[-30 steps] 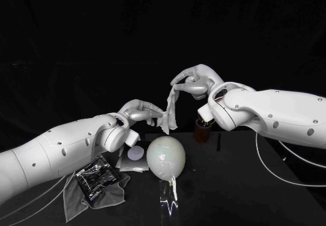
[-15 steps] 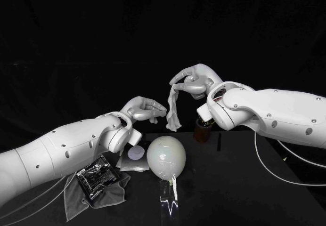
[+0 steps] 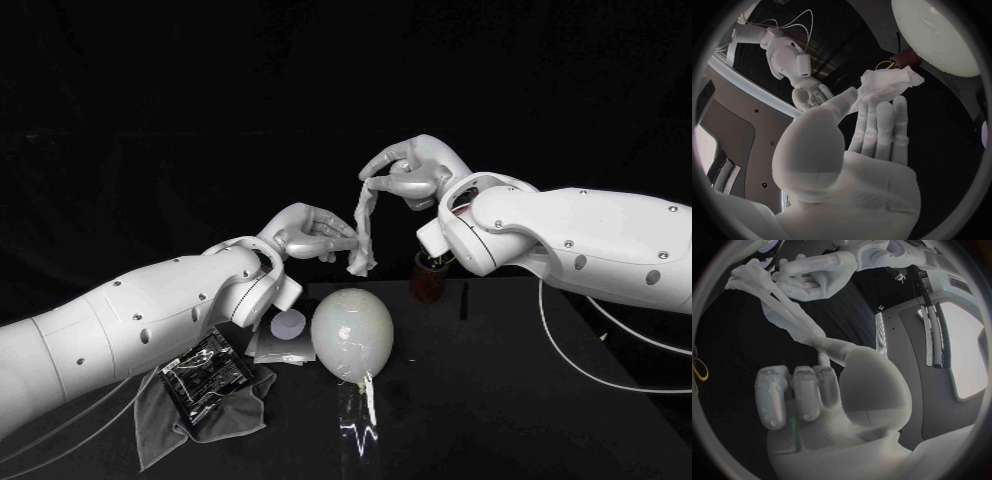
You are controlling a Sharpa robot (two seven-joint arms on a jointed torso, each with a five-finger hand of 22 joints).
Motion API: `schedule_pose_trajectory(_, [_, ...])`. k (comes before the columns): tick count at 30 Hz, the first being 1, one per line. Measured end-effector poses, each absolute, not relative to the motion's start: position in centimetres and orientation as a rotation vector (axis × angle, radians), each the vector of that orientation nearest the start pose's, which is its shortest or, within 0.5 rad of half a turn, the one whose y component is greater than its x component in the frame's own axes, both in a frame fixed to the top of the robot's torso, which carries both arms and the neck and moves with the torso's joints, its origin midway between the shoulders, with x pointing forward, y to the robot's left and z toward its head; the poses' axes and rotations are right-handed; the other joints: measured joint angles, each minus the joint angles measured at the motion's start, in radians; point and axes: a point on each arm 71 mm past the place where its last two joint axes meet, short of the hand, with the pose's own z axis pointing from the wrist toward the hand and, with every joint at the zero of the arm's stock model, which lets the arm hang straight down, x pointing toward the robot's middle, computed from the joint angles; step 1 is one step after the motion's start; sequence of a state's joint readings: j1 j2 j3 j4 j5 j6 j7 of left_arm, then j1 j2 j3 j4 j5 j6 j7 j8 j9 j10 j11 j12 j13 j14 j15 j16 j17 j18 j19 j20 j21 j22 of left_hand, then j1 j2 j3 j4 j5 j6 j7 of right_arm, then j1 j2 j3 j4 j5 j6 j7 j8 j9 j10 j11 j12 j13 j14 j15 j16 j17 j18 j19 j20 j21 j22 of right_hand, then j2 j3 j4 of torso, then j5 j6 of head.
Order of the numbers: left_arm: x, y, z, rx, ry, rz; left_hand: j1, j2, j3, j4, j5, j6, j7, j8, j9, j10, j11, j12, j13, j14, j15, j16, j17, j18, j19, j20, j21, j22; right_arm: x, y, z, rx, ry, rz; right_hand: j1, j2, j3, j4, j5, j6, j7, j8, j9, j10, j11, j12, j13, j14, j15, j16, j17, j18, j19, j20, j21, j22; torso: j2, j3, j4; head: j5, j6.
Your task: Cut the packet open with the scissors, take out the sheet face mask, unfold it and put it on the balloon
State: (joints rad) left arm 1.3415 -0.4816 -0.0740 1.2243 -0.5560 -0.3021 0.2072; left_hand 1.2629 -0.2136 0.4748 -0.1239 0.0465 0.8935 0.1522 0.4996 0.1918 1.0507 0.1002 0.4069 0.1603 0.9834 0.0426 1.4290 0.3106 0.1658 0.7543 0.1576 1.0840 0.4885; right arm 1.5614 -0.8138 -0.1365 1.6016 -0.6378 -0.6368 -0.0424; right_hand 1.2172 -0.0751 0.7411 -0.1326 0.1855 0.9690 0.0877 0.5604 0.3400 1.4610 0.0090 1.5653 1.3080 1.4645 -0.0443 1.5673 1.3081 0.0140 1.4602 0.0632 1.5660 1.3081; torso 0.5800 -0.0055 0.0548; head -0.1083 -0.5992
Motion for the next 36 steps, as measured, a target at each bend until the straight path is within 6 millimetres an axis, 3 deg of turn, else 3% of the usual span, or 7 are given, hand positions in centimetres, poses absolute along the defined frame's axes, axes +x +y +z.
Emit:
schedule_pose_trajectory(3, [54.4,9.3,-13.1,-0.397,1.584,-1.322,-0.003,-0.003,-0.034,0.01,0.0,0.004,-0.004,0.029,0.013,0.006,-0.006,0.039,0.021,0.014,-0.007,0.012,0.009,0.008,0.02,-0.002,-0.017,-0.013,51.0,-18.7,-3.5,0.516,1.354,1.011,0.0,0.0,0.0,0.0,0.0,0.0,0.0,0.0,0.0,0.0,0.0,-0.001,0.0,0.0,0.0,0.0,0.0,0.0,-0.001,0.001,-0.001,0.0,0.0,-0.0001,0.0,0.0,0.0])
schedule_pose_trajectory(5, [54.3,9.3,-13.0,-0.384,1.575,-1.317,-0.001,-0.001,-0.051,0.013,0.0,0.032,-0.018,0.062,0.03,0.026,-0.022,0.078,0.04,0.038,-0.016,0.019,0.04,0.008,0.034,-0.005,-0.02,-0.019,51.0,-18.7,-3.5,0.516,1.354,1.01,0.0,0.0,0.0,0.0,0.0,0.0,0.0,0.0,0.0,0.0,0.0,0.001,0.0,0.0,0.0,0.0,0.0,0.0,0.001,-0.001,-0.001,0.0,0.0,-0.0001,0.0001,0.0,0.0])
schedule_pose_trajectory(11, [54.0,9.3,-12.8,-0.347,1.542,-1.302,0.024,0.024,-0.062,0.022,0.0,0.058,-0.043,0.116,0.062,0.043,-0.043,0.151,0.082,0.084,-0.041,0.034,0.103,0.008,0.06,-0.017,-0.024,-0.027,51.0,-18.6,-3.5,0.514,1.355,1.012,0.0,0.0,0.0,0.0,0.0,-0.002,-0.002,-0.001,0.0,0.0,0.0,0.002,0.0,0.0,0.0,0.0,-0.001,0.0,0.002,-0.003,-0.002,0.0,0.0,-0.0001,0.0001,-0.002,0.0])
schedule_pose_trajectory(14, [53.9,9.3,-12.8,-0.332,1.532,-1.292,0.016,0.016,-0.075,0.034,0.0,0.039,-0.04,0.116,0.064,0.019,-0.044,0.154,0.086,0.092,-0.036,0.035,0.115,0.008,0.068,-0.018,-0.024,-0.029,51.0,-18.6,-3.5,0.514,1.355,1.012,0.0,0.0,0.0,0.0,0.0,-0.002,-0.002,-0.001,-0.001,0.0,0.0,0.002,0.0,0.0,0.0,0.0,-0.001,0.0,0.002,-0.002,-0.002,0.0,0.0,-0.0001,0.0007,-0.003,0.001])
schedule_pose_trajectory(22, [53.8,8.8,-12.9,-0.311,1.529,-1.246,-0.043,0.004,-0.13,0.09,0.0,-0.051,-0.011,0.057,0.043,-0.013,-0.027,0.181,0.101,0.139,-0.021,0.047,0.172,0.008,0.091,-0.024,-0.033,-0.038,50.9,-18.4,-3.5,0.511,1.357,1.017,0.0,0.0,0.0,0.0,0.0,-0.002,-0.002,-0.002,-0.001,0.0,0.0,0.002,-0.001,0.0,0.0,-0.001,-0.001,0.0,0.002,-0.002,-0.002,-0.001,-0.001,-0.0002,0.0001,-0.003,0.002])
schedule_pose_trajectory(30, [54.1,8.4,-13.1,-0.322,1.537,-1.179,-0.051,-0.004,-0.179,0.133,0.0,-0.058,-0.004,0.048,0.039,-0.013,-0.027,0.225,0.121,0.209,-0.023,0.063,0.265,0.007,0.129,-0.032,-0.033,-0.043,50.8,-17.9,-3.5,0.505,1.361,1.025,0.0,0.0,0.0,0.0,0.0,-0.002,-0.002,0.0,0.0,0.0,0.0,0.001,0.0,0.0,0.0,-0.003,0.0,0.0,0.002,-0.002,-0.002,0.0,0.0,-0.0001,-0.0003,-0.001,0.006])
schedule_pose_trajectory(36, [54.3,8.3,-13.3,-0.335,1.553,-1.132,-0.054,-0.007,-0.233,0.181,0.0,-0.026,-0.02,0.078,0.054,-0.001,-0.035,0.279,0.147,0.256,-0.038,0.071,0.338,0.005,0.156,-0.041,-0.033,-0.047,50.8,-17.8,-3.5,0.503,1.361,1.027,0.0,0.0,0.0,0.0,0.0,0.001,0.001,0.001,-0.001,0.0,0.0,-0.001,0.0,0.0,0.0,0.0,0.0,0.0,0.002,-0.002,0.001,0.0,0.0,-0.0001,-0.0004,-0.001,0.006])
